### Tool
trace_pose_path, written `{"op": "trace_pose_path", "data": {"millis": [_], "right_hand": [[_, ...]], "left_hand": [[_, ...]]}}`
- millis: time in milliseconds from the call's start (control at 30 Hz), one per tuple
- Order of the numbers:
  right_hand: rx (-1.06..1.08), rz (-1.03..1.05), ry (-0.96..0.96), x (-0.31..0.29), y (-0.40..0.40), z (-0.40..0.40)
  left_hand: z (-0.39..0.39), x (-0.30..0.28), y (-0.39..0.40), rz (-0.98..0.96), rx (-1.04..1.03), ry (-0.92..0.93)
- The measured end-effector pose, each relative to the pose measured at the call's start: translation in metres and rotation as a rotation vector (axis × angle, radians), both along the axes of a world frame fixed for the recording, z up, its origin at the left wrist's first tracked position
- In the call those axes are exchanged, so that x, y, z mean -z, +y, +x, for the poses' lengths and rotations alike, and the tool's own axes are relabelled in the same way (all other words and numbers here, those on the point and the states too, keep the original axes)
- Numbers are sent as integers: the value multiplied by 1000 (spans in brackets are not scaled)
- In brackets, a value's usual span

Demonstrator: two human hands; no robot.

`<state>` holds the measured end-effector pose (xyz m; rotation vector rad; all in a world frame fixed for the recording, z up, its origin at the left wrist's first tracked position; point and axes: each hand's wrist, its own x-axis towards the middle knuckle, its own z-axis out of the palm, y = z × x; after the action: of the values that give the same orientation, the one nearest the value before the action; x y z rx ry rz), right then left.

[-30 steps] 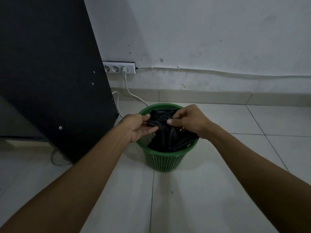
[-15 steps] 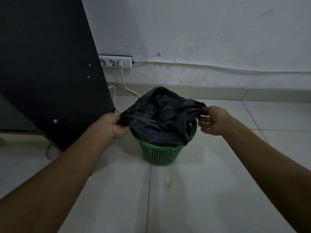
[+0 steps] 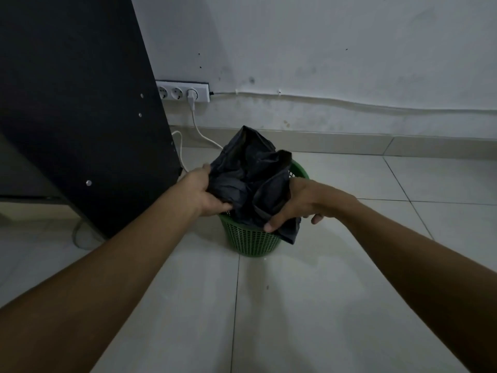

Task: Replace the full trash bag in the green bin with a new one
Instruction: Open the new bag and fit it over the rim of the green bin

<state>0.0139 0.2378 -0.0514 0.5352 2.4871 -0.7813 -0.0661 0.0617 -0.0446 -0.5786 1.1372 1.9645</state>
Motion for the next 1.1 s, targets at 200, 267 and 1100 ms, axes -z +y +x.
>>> {"op": "trace_pose_path", "data": {"millis": [200, 267, 1100], "right_hand": [[190, -117, 135, -3, 17, -1], [275, -208, 127, -6, 26, 2], [1193, -1276, 276, 93, 53, 51]], "left_hand": [[13, 11, 3, -449, 329, 261], [6, 13, -3, -456, 276, 231], [28, 84, -30, -402, 583, 148]]}}
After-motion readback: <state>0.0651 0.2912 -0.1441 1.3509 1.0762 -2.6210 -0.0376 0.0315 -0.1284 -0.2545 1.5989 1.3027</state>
